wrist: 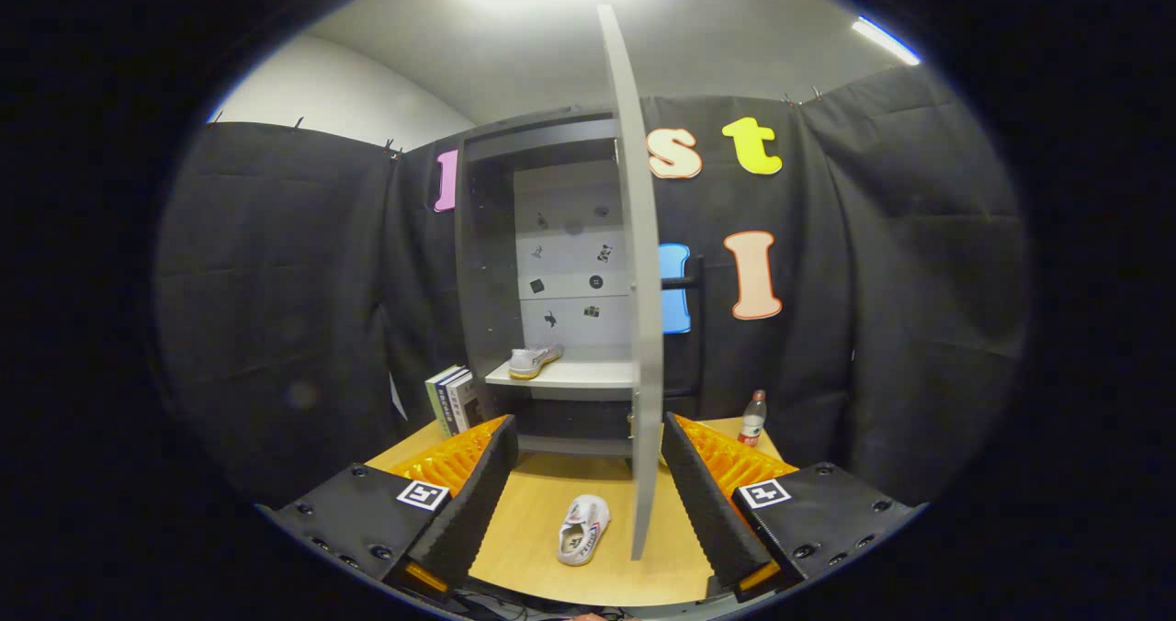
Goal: Open the shoe cabinet door, grab the shoes and put them into the shoe cabinet, then close the shoe cabinet door.
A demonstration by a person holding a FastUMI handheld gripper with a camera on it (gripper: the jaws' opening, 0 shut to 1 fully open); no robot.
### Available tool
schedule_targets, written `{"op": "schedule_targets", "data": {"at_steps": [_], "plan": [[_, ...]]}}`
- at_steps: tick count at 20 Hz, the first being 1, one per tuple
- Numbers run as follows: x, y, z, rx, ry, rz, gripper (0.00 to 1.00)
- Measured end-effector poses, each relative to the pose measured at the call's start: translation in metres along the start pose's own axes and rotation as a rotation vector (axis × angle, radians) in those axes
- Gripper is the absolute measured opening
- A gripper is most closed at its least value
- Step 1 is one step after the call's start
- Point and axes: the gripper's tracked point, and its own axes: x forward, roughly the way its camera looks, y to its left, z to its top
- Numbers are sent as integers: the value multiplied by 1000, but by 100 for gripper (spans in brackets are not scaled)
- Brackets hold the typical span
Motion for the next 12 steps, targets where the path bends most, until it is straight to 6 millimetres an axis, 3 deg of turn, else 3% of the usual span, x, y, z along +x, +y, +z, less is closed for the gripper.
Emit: {"op": "schedule_targets", "data": {"at_steps": [2, 7, 12], "plan": [[8, 25, -14, 46, 26, 51, 98], [28, 56, -59, 66, 118, 94, 98], [69, 82, -115, 44, 198, 49, 98]]}}
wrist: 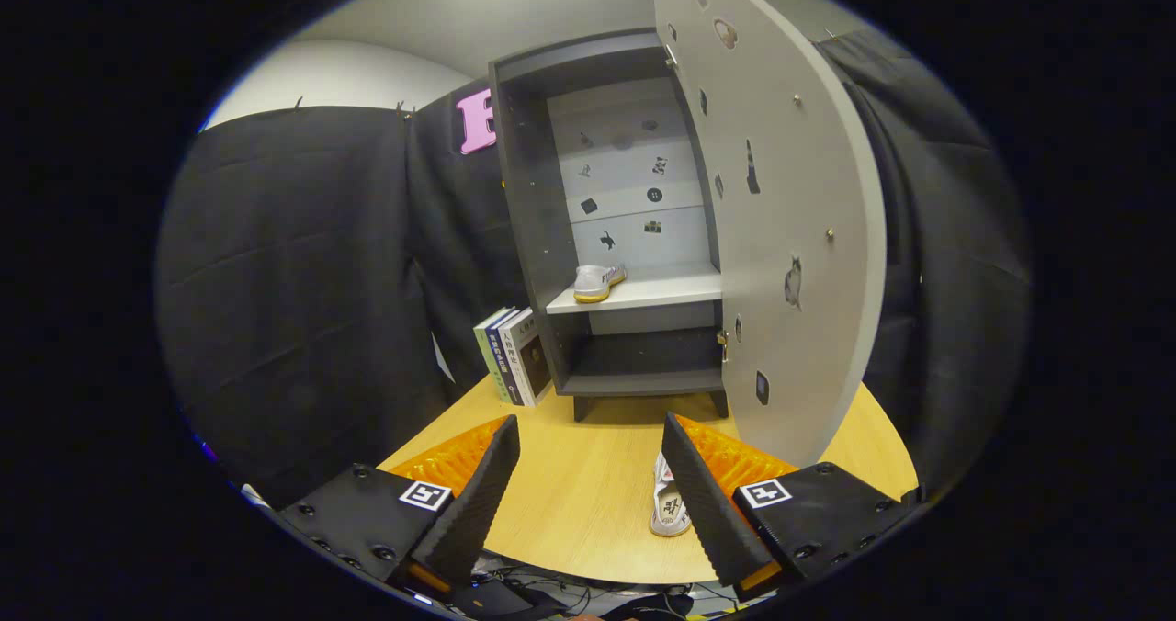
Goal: Open the shoe cabinet door, grab the shoes and put them into the shoe cabinet, then close the shoe cabinet door.
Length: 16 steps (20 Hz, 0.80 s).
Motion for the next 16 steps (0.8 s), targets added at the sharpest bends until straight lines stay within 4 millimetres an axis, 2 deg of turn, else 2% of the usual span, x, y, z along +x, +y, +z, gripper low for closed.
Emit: {"op": "schedule_targets", "data": {"at_steps": [4, 7, 13, 16], "plan": [[50, 12, -35, -35, 87, 1, 98], [81, 8, -69, -24, 176, -8, 98], [130, -36, -152, 29, 408, -119, 98], [152, -51, -190, 75, 511, -159, 98]]}}
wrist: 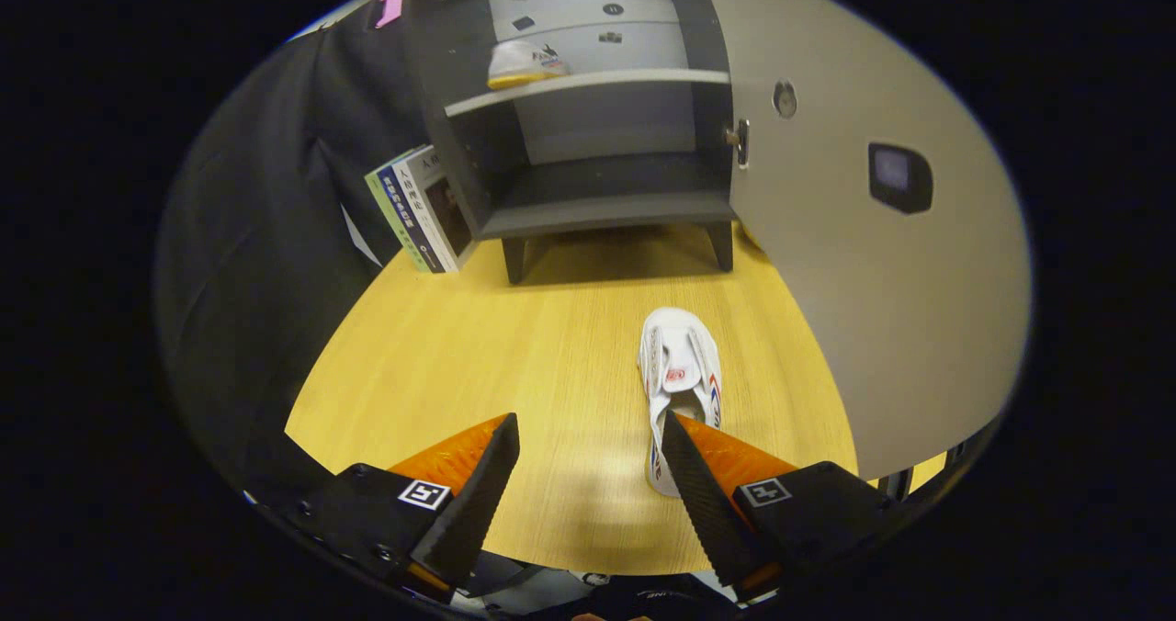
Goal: Open the shoe cabinet door, grab the shoes and put them into the shoe cabinet, then close the shoe cabinet door.
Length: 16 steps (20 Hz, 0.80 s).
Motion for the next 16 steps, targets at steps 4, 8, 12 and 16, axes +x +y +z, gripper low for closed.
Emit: {"op": "schedule_targets", "data": {"at_steps": [4, 8, 12, 16], "plan": [[45, -18, -16, -3, 68, -51, 98], [81, -23, -25, 13, 116, -57, 98], [111, -29, -17, 10, 114, -80, 97], [130, -37, -12, -6, 112, -116, 95]]}}
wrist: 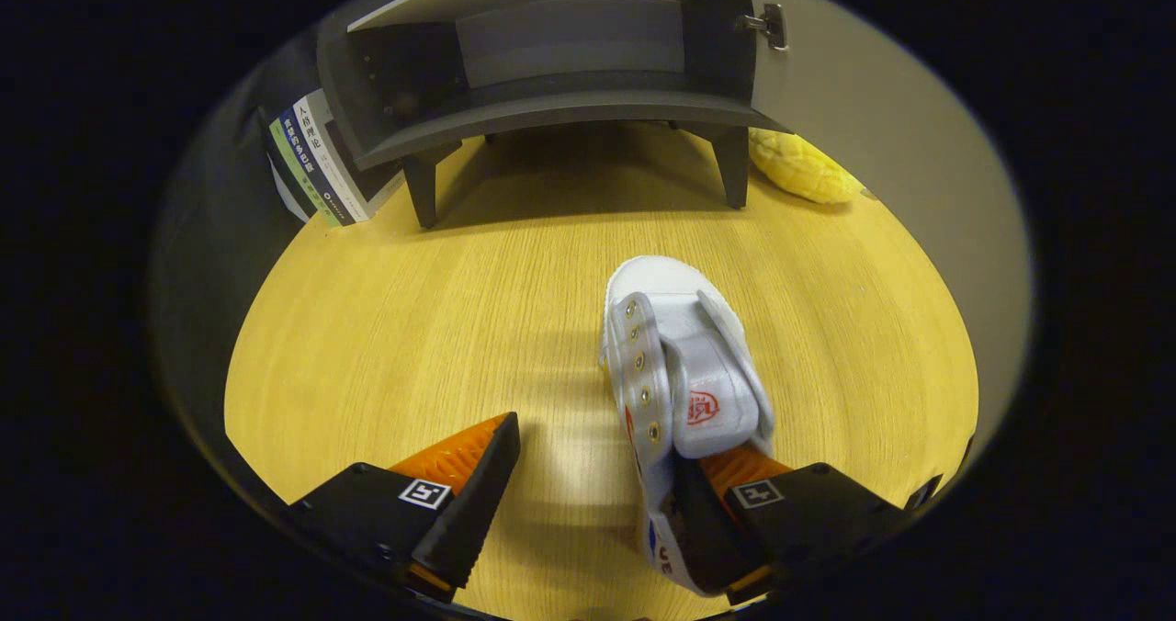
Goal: Open the shoe cabinet door, grab the shoes and put them into the shoe cabinet, then close the shoe cabinet door.
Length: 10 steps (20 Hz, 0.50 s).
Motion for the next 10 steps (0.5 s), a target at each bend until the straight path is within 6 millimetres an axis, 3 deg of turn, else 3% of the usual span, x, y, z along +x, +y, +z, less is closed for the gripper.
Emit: {"op": "schedule_targets", "data": {"at_steps": [1, 3, 6, 7, 8, 10], "plan": [[1, -3, 1, -3, -8, -9, 94], [4, -13, 1, -26, -7, -59, 81], [6, -22, 5, -59, -11, -80, 21], [5, -19, 5, -63, -10, -61, 21], [4, -18, 7, -66, -7, -52, 12], [4, -18, 7, -61, -1, -37, 7]]}}
